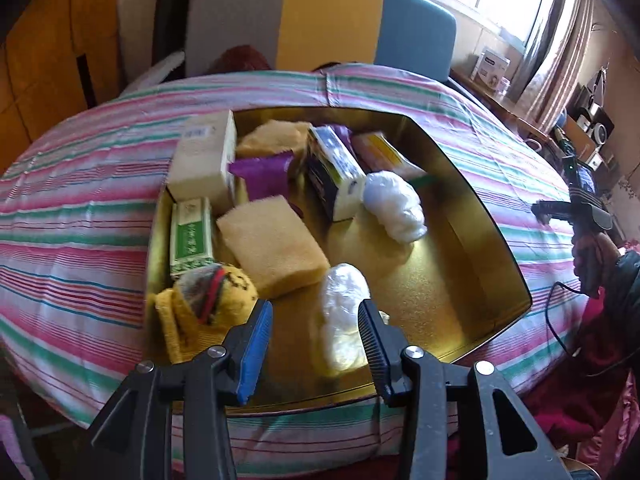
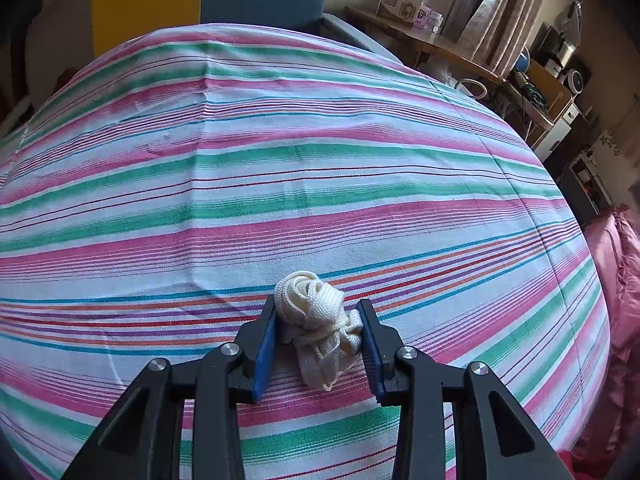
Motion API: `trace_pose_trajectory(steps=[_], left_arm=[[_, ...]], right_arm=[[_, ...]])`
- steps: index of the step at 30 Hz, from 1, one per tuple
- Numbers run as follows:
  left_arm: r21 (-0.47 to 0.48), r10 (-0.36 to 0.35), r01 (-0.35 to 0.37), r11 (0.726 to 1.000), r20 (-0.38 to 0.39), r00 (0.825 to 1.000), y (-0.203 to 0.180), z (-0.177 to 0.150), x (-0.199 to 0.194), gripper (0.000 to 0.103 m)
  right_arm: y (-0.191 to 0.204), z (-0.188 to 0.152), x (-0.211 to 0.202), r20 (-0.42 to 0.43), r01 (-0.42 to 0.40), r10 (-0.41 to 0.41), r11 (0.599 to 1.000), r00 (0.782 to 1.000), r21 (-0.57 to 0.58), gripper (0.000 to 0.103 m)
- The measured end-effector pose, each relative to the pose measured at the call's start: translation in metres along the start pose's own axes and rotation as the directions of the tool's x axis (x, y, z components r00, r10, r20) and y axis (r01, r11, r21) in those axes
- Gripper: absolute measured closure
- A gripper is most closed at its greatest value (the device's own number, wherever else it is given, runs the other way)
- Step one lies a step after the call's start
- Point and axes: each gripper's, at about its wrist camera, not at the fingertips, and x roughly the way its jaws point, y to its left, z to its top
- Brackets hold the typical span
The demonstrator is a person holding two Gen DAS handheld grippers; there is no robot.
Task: Organize objects
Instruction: 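Carry the wrapped bundle into the gold tray and open the left tool, then carry the knotted cloth into the gold tray and open the right tool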
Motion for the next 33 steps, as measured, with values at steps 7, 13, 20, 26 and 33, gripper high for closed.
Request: trace_pose_trajectory(steps=[7, 13, 20, 26, 33], left_arm=[[-0.028, 0.059, -0.058, 0.998, 0.022, 0.998, 0.013, 0.003, -0.009, 0.058], [-0.051, 0.071, -0.070, 0.996, 0.027, 0.997, 0.021, 0.002, -0.011, 0.058], [-0.063, 0.067, -0.064, 0.996, 0.034, 0.997, 0.024, 0.002, -0.015, 0.058], [-0.069, 0.059, -0.056, 0.996, 0.043, 0.997, 0.025, 0.002, -0.017, 0.058], [-0.082, 0.043, -0.039, 0.996, 0.057, 0.997, 0.026, 0.002, -0.020, 0.058]], right_arm=[[0.005, -0.002, -0.004, 0.004, 0.023, -0.023, 1.000, 1.000, -0.017, 0.069], [0.007, -0.005, -0.007, 0.008, 0.039, -0.038, 0.999, 0.999, -0.026, 0.069], [0.015, -0.008, -0.010, 0.001, 0.062, -0.062, 0.997, 0.998, -0.054, 0.069], [0.013, -0.008, -0.026, -0.038, -0.050, 0.049, 0.998, 0.998, -0.026, 0.069], [0.044, -0.013, -0.082, 0.042, -0.169, 0.173, 0.982, 0.984, -0.082, 0.069]])
